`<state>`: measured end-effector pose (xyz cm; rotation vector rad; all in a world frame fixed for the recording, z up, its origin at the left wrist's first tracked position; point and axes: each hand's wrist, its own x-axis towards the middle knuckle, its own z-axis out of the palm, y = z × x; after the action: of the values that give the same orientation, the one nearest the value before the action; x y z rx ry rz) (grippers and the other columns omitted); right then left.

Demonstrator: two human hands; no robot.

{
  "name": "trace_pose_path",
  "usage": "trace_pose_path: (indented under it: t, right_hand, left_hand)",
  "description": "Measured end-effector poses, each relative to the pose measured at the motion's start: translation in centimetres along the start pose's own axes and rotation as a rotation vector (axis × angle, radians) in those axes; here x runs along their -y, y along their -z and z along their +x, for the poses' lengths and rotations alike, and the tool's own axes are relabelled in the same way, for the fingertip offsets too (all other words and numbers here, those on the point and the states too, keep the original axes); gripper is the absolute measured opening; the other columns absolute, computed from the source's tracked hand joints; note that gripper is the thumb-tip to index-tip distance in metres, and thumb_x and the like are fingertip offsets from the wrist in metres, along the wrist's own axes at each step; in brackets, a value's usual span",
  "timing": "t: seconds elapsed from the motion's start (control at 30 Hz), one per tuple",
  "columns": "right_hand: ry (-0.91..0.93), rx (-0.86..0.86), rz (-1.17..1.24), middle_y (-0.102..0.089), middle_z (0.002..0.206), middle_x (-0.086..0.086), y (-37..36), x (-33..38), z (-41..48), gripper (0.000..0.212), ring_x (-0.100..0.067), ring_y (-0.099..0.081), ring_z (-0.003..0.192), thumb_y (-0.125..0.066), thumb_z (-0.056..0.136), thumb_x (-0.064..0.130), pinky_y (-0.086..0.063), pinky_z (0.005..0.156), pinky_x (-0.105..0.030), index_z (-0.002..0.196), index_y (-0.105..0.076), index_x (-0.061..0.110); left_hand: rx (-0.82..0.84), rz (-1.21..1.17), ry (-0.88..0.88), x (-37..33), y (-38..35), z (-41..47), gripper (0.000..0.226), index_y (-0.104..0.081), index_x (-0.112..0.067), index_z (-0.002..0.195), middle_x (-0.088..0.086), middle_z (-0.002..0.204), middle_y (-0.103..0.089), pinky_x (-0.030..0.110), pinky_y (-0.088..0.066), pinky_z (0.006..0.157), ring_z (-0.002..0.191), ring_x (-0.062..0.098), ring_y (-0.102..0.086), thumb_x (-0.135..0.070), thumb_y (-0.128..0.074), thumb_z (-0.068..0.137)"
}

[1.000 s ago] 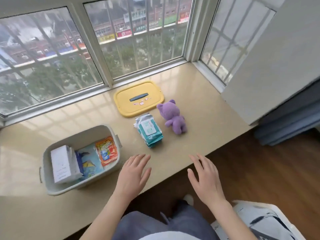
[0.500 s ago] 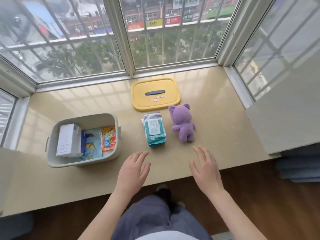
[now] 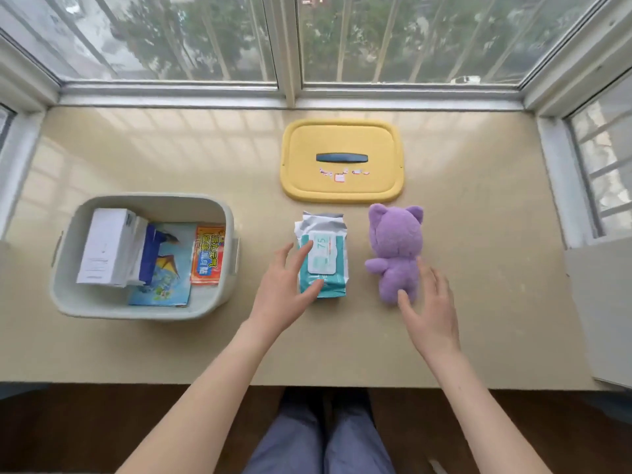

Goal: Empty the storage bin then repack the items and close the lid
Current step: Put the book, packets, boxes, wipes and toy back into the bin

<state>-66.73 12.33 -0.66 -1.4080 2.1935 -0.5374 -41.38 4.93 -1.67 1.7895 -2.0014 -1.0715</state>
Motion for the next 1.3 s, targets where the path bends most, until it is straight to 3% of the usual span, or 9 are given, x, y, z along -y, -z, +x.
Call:
trace_pose_path:
  t: [0.2, 0.33, 0.43, 0.47, 0.57, 0.77, 0.97, 1.13, 1.3]
  right_hand:
    - [-0.057, 0.066, -0.056, -0.03, 0.149, -0.019, -7.2, -4.5, 7.8, 0.081, -0.04, -0.041, 0.128, -0.07, 0.085, 0.035, -0.043, 0.1, -0.049, 0.153, -0.027, 0.031]
    - [-0.065, 0.021, -0.008, -0.024, 0.151, -0.022, -10.0, -6.1, 9.9, 0.093, -0.041, -0.036, 0.132, -0.077, 0.079, 0.035, -0.038, 0.105, -0.05, 0.154, -0.023, 0.032]
    - [-0.049, -0.002, 0.017, -0.02, 0.153, -0.023, -10.8, -6.7, 10.3, 0.094, -0.041, -0.032, 0.135, -0.078, 0.077, 0.035, -0.034, 0.109, -0.051, 0.153, -0.024, 0.033]
    - [-0.039, -0.002, 0.019, -0.02, 0.153, -0.022, -10.9, -6.9, 10.2, 0.094, -0.041, -0.032, 0.135, -0.079, 0.076, 0.034, -0.034, 0.109, -0.051, 0.153, -0.025, 0.033]
    - [0.006, -0.023, 0.022, -0.021, 0.151, -0.023, -10.9, -6.9, 9.7, 0.094, -0.042, -0.032, 0.134, -0.082, 0.074, 0.031, -0.034, 0.108, -0.053, 0.149, -0.026, 0.038]
    - [0.004, -0.054, 0.039, -0.027, 0.145, -0.023, -11.2, -6.9, 9.3, 0.094, -0.044, -0.038, 0.124, -0.087, 0.067, 0.025, -0.035, 0.108, -0.053, 0.147, -0.038, 0.033]
    - [0.033, -0.016, 0.017, -0.027, 0.147, -0.02, -11.9, -6.2, 9.1, 0.095, -0.041, -0.04, 0.124, -0.085, 0.068, 0.028, -0.033, 0.108, -0.05, 0.149, -0.036, 0.034]
    - [-0.01, 0.038, -0.012, -0.024, 0.152, -0.024, -12.2, -6.1, 8.8, 0.098, -0.045, -0.035, 0.131, -0.081, 0.072, 0.029, -0.026, 0.108, -0.048, 0.151, -0.022, 0.037]
    - [-0.014, 0.056, -0.045, -0.038, 0.143, -0.023, -12.1, -6.0, 8.8, 0.094, -0.048, -0.043, 0.119, -0.079, 0.075, 0.032, -0.03, 0.106, -0.048, 0.151, -0.024, 0.038]
  left_hand:
    - [-0.052, -0.222, 0.245, 4.8, -7.1, 6.2, 0.078, -0.021, -0.05, 0.146, -0.001, 0.155, -0.019, 0.024, -0.023, 0.1, 0.142, 0.003, -0.016, -0.051, -0.064, 0.081]
    - [-0.051, -0.321, 0.331, 6.7, -9.6, 7.9, 0.079, -0.025, -0.06, 0.139, -0.003, 0.146, -0.027, 0.028, -0.031, 0.102, 0.137, 0.006, -0.026, -0.049, -0.07, 0.076]
    - [-0.069, -0.391, 0.337, 6.8, -10.2, 7.8, 0.079, -0.028, -0.062, 0.137, -0.007, 0.132, -0.041, 0.024, -0.039, 0.093, 0.114, -0.021, -0.033, -0.048, -0.072, 0.073]
    - [-0.07, -0.415, 0.339, 6.8, -10.2, 7.7, 0.078, -0.028, -0.062, 0.136, -0.008, 0.131, -0.045, 0.027, -0.041, 0.093, 0.114, -0.019, -0.035, -0.047, -0.072, 0.074]
    - [-0.054, -0.459, 0.347, 6.7, -10.1, 7.6, 0.077, -0.028, -0.064, 0.135, -0.012, 0.129, -0.049, 0.043, -0.046, 0.1, 0.123, 0.009, -0.046, -0.044, -0.073, 0.075]
    - [-0.039, -0.534, 0.347, 6.3, -10.2, 7.8, 0.077, -0.029, -0.065, 0.133, -0.009, 0.132, -0.05, 0.047, -0.048, 0.1, 0.123, 0.017, -0.05, -0.04, -0.073, 0.075]
    - [-0.1, -0.543, 0.336, 5.7, -10.8, 7.7, 0.074, -0.033, -0.065, 0.131, -0.01, 0.12, -0.04, 0.037, -0.042, 0.103, 0.12, 0.01, -0.044, -0.036, -0.072, 0.076]
    - [-0.101, -0.522, 0.309, 5.5, -11.4, 7.9, 0.073, -0.033, -0.063, 0.131, -0.006, 0.117, -0.031, 0.015, -0.04, 0.087, 0.109, -0.002, -0.047, -0.036, -0.074, 0.076]
    - [-0.057, -0.463, 0.286, 5.1, -11.3, 8.2, 0.076, -0.031, -0.067, 0.131, 0.0, 0.125, -0.037, 0.018, -0.039, 0.091, 0.113, -0.003, -0.045, -0.039, -0.075, 0.076]
